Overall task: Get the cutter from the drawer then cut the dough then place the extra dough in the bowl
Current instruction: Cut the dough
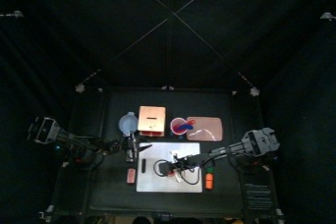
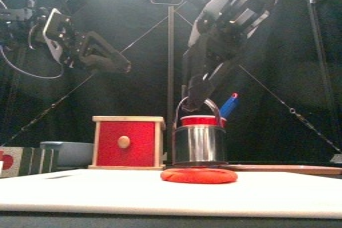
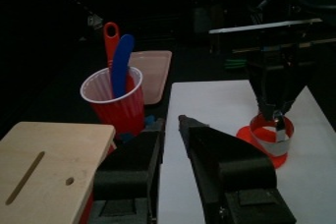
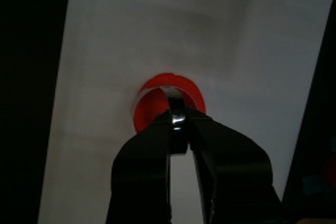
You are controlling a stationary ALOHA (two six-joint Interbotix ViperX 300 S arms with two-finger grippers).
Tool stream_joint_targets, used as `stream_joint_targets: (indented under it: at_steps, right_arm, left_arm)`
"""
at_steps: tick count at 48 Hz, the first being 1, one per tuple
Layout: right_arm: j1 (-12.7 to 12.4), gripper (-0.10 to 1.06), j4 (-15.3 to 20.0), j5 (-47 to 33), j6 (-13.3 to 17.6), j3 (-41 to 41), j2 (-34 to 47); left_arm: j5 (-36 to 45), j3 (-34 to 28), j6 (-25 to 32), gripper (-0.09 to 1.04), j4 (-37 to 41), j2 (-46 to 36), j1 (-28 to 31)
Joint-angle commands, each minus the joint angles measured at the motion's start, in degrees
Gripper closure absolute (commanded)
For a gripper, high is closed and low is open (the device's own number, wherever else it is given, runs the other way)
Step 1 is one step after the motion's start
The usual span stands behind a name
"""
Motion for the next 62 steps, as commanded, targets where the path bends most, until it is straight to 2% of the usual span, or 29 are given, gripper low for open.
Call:
stream_joint_targets:
  at_steps: [1,17,25,32,45,56,62]
  right_arm:
    - [-0.2,0.52,-1.6,-0.1,-0.1,-1.5,-1.1]
    - [-0.2,0.52,-4.1,1.4,-0.3,-2.0,-1.9]
    - [-0.1,0.52,-3.4,1.3,-0.4,-1.6,-1.8]
    - [0.0,0.52,-1.1,1.2,-0.4,-1.6,-1.9]
    - [-0.3,0.52,-3.1,1.0,-0.4,-1.7,-1.9]
    - [-0.1,0.52,-2.5,-0.4,-0.4,-1.0,-1.5]
    - [-0.2,0.52,-1.1,-1.3,-0.5,-0.2,-1.1]
  left_arm:
    - [-0.2,-0.6,0.1,0.31,0.0,0.0,0.1]
    - [-0.1,-0.4,0.0,0.31,0.0,0.0,0.2]
    - [1.0,-0.4,0.0,0.31,-0.5,0.0,0.3]
    - [1.1,-0.4,0.0,0.31,-0.9,0.0,0.3]
    - [1.2,-0.4,0.0,0.31,-0.9,0.0,0.3]
    - [1.2,-0.4,0.0,0.31,-1.1,0.7,0.3]
    - [1.2,-0.4,-0.1,0.31,-1.1,1.4,0.3]
